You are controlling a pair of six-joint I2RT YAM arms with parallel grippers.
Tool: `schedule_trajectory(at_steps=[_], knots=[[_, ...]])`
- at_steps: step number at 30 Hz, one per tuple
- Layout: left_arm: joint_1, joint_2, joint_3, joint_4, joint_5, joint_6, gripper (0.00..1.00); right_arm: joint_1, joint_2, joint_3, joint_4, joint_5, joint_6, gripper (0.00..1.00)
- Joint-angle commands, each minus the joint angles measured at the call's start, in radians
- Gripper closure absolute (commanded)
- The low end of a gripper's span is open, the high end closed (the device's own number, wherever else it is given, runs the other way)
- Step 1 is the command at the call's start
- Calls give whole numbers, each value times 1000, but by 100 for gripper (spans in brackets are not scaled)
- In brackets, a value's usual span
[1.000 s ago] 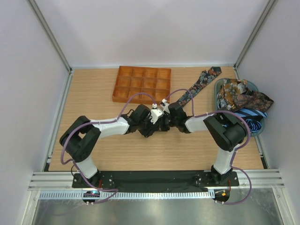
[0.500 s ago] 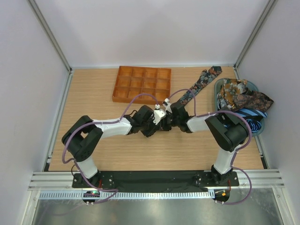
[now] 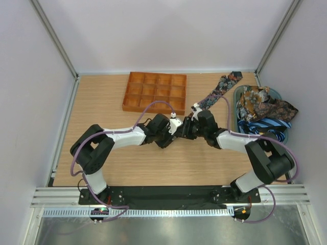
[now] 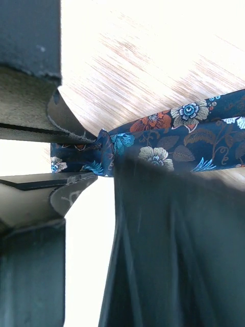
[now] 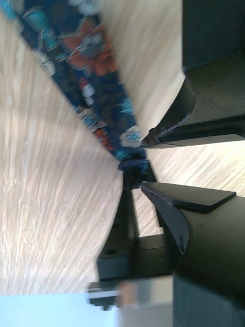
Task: Roll the ties
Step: Roll the tie
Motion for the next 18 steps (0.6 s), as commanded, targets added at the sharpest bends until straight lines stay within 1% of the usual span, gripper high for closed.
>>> schedule_trajectory(at_steps=[1, 5, 7, 8, 9, 10, 11, 13, 14, 15, 16, 17, 18], knots=[[-9, 67, 23, -138, 2, -18, 75, 1, -124, -67, -44, 120, -44, 60], [-9, 82, 70, -202, 2, -22, 74, 4, -247, -148, -75, 154, -79, 60], [-9, 88, 89, -238, -2, -20, 74, 14, -334, -202, -78, 176, -105, 60], [-9, 90, 109, -259, -7, -22, 74, 39, -362, -222, -69, 183, -125, 60], [-9, 94, 119, -290, -10, -53, 73, 63, -417, -246, -87, 202, -158, 59], [-9, 96, 129, -307, -9, -60, 74, 92, -438, -249, -104, 234, -180, 58], [-9, 99, 153, -324, -3, -67, 73, 169, -457, -249, -118, 299, -202, 59], [-9, 113, 185, -385, 4, -90, 73, 261, -486, -231, -162, 382, -273, 58], [-8, 120, 220, -408, 16, -97, 73, 375, -488, -208, -176, 486, -300, 58], [-9, 135, 238, -457, 19, -109, 73, 423, -482, -194, -205, 537, -327, 57], [-9, 142, 254, -477, 19, -112, 73, 474, -462, -179, -219, 573, -372, 57], [-9, 146, 280, -498, 20, -115, 73, 549, -448, -148, -232, 644, -395, 57], [-9, 152, 293, -517, 20, -118, 73, 591, -431, -135, -250, 675, -413, 57]])
